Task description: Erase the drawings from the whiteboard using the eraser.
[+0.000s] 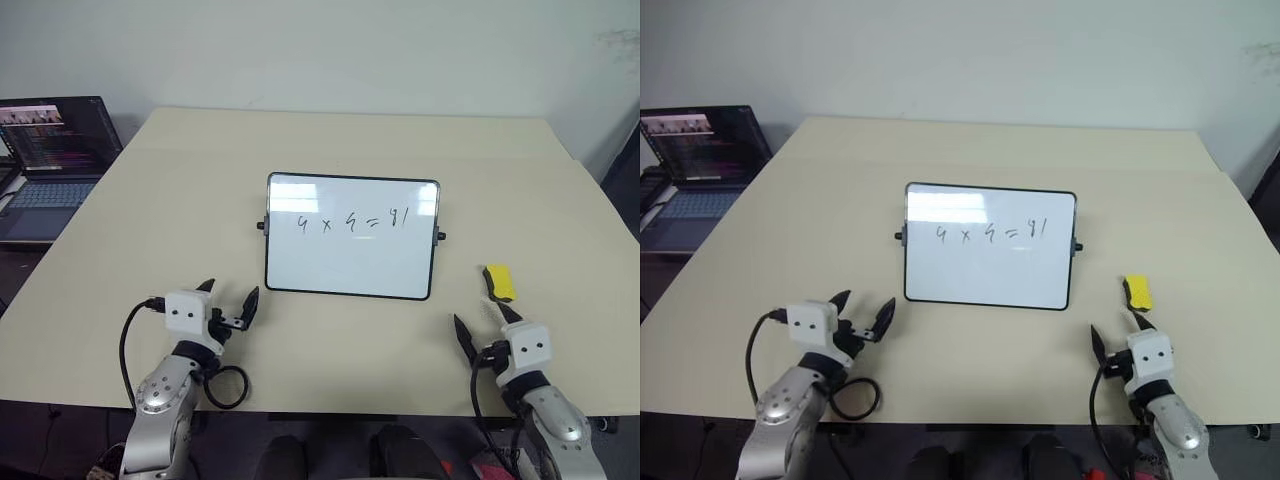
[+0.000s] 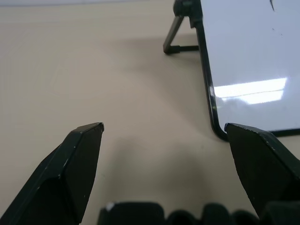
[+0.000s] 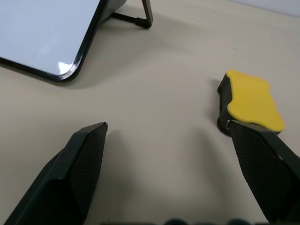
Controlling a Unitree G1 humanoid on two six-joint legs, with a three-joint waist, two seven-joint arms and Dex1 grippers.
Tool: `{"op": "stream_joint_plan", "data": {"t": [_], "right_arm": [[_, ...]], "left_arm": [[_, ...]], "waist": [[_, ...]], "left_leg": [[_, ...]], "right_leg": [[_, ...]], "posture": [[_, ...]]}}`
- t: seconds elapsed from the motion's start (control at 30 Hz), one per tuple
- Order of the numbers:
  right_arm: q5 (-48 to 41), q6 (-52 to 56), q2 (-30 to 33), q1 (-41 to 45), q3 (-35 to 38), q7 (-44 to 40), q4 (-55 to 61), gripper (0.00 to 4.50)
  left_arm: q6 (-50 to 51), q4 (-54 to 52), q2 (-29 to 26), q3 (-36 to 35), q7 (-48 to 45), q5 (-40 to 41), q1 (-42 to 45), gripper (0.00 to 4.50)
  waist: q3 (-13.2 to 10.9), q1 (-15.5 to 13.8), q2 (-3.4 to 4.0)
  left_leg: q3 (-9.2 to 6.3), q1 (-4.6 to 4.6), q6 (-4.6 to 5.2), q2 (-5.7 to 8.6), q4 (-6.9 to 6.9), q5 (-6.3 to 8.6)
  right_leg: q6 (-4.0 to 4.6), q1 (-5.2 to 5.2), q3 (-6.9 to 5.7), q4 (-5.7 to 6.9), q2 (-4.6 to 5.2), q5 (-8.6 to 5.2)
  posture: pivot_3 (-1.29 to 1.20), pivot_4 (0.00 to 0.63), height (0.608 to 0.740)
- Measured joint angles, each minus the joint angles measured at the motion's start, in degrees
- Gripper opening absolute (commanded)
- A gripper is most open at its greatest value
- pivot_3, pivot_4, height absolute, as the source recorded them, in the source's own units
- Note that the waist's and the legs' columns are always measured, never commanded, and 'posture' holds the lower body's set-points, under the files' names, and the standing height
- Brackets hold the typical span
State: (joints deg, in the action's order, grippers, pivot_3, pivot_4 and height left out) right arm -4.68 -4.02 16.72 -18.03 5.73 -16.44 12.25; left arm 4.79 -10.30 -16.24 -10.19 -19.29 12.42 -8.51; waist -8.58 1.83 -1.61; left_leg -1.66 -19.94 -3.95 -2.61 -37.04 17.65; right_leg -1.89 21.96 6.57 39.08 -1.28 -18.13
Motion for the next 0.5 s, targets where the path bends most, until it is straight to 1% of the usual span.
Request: {"op": "stream_joint_plan", "data": {"t": [0.13, 0.23, 0.37, 0.5], "right_arm": [[-0.2, 1.2, 0.0, 0.2, 0.0, -0.2, 0.5, 4.46], [-0.1, 2.4, -0.3, -0.1, -0.4, 0.0, 1.9, 4.46], [0.2, 3.2, -1.1, -0.7, -2.9, 0.0, 4.7, 4.46], [0.8, 3.2, -1.8, -0.5, -4.6, 0.2, 4.8, 4.46]], "left_arm": [[-2.0, 1.6, -0.4, -0.1, -0.5, -0.3, 0.1, 4.5], [-2.5, 2.7, -0.5, -1.6, -0.5, 0.3, -0.2, 4.5], [-2.8, 2.7, -2.0, -3.3, -2.1, 1.5, -1.0, 4.5], [-2.9, 2.7, -2.6, -5.1, -2.9, 2.9, -2.4, 4.5]], "waist": [[0.0, 0.0, 0.01], [0.0, 0.0, 0.0], [0.0, 0.0, 0.0], [0.0, 0.0, 0.0]], "left_leg": [[0.02, 0.03, 0.0, 0.01, -0.01, 0.0], [0.01, 0.01, 0.0, 0.0, 0.0, 0.0], [0.02, 0.01, 0.0, -0.01, 0.01, 0.0], [0.01, 0.0, 0.0, -0.01, 0.0, 0.0]], "right_leg": [[0.0, 0.0, 0.01, 0.01, 0.0, 0.0], [0.0, 0.01, 0.0, 0.0, -0.01, 0.0], [0.0, 0.02, 0.0, 0.0, 0.0, 0.0], [0.0, 0.02, -0.01, -0.01, 0.01, 0.0]], "posture": [[0.0, 0.15, 0.74], [0.0, 0.15, 0.74], [0.0, 0.15, 0.74], [0.0, 0.15, 0.74]]}}
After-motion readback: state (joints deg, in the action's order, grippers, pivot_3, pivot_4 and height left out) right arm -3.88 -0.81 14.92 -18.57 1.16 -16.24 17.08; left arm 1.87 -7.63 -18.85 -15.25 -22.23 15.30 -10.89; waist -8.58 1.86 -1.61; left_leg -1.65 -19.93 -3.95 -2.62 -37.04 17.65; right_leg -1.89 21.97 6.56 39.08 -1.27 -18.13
